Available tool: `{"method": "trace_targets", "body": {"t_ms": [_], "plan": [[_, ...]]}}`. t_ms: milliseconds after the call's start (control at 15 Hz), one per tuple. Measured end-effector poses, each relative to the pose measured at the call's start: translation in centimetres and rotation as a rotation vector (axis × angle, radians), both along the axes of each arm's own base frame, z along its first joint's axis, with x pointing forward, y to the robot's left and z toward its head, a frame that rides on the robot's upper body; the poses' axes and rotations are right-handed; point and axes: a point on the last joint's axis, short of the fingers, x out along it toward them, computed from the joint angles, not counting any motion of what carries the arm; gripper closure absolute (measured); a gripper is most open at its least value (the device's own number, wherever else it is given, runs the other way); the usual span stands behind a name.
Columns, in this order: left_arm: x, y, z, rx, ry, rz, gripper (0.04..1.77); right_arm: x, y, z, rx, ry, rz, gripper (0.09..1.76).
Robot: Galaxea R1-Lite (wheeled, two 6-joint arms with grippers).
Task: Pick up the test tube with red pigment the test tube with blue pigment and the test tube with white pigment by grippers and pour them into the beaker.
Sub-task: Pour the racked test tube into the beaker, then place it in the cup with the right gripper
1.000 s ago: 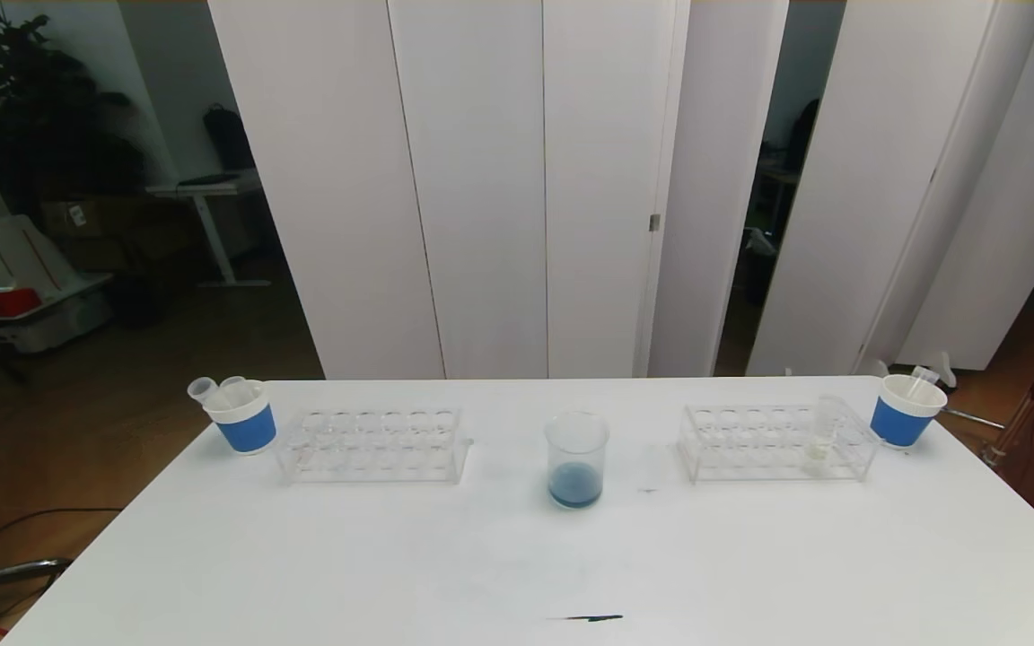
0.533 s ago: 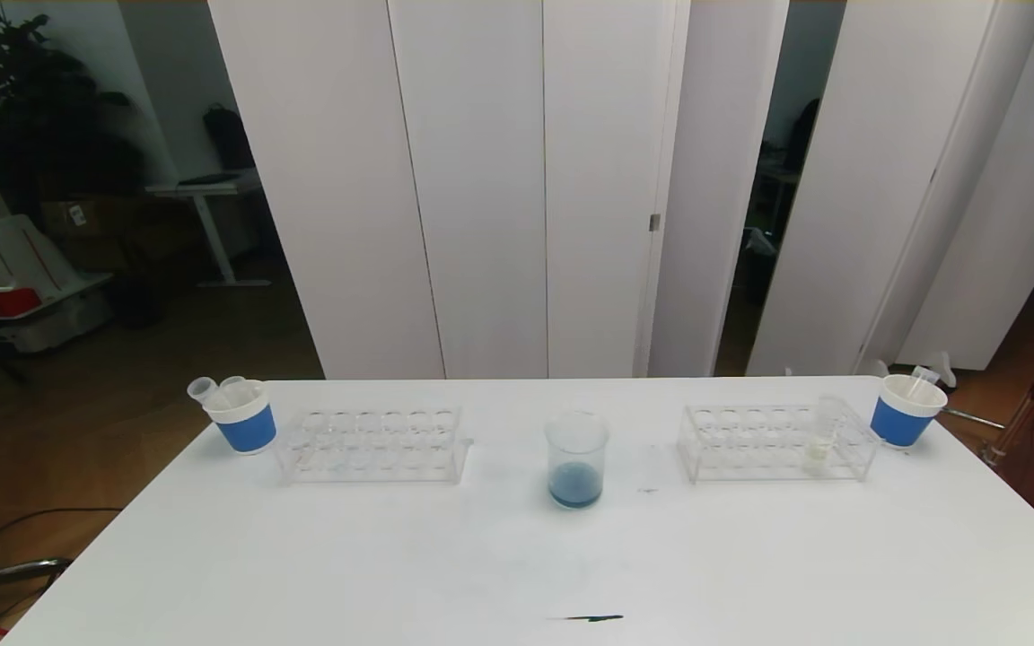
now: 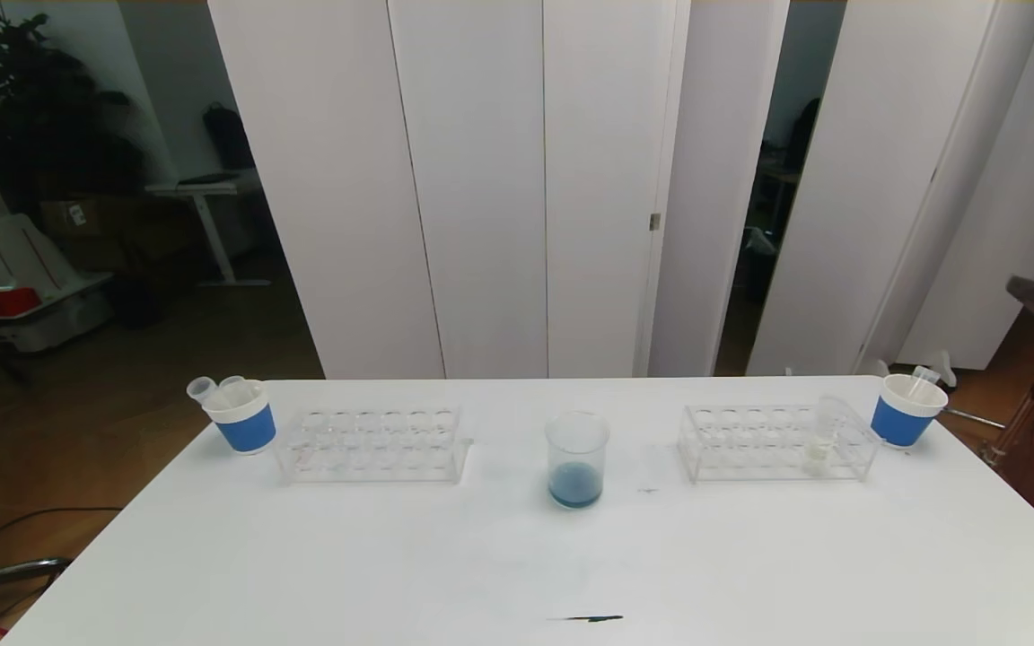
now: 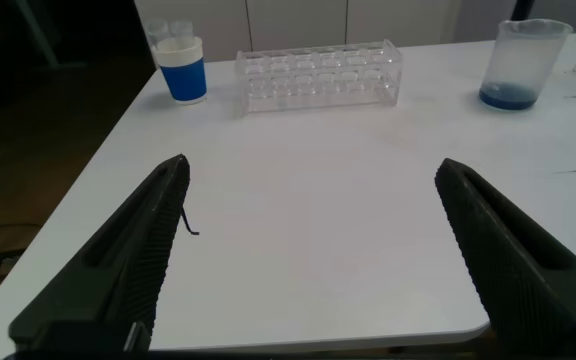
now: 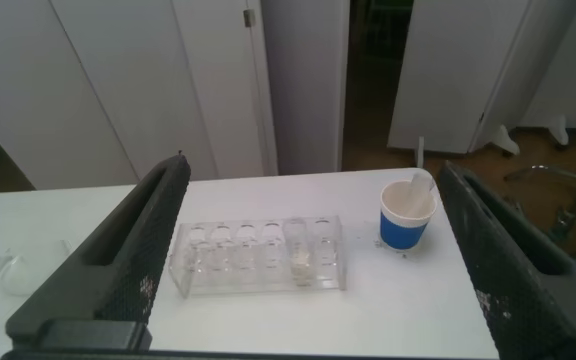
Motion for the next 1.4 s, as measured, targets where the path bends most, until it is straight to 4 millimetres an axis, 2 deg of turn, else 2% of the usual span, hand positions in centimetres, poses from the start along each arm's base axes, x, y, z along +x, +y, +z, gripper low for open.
{"method": "trace_targets", "body": {"t_ms": [133, 400, 733, 1067, 1400], "plan": [[0.0, 0.0, 0.0, 0.000, 0.000, 0.000, 0.06, 0.8, 0.1, -2.3, -0.001, 0.016, -0.007, 0.10], [0.0, 0.0, 0.0, 0.000, 0.000, 0.000, 0.06, 0.9, 0.4, -6.9, -0.030, 0.058, -0.004, 0.10], [0.0, 0.0, 0.0, 0.000, 0.000, 0.000, 0.06, 1.8, 0.0, -11.6, -0.053, 0.139, -0.017, 0.10], [0.0, 0.0, 0.0, 0.000, 0.000, 0.000, 0.06, 3.8, -0.4, -14.5, -0.093, 0.227, -0.057, 0.10], [0.0, 0.0, 0.0, 0.000, 0.000, 0.000, 0.06, 6.2, -0.3, -16.1, -0.161, 0.182, -0.047, 0.10]]}}
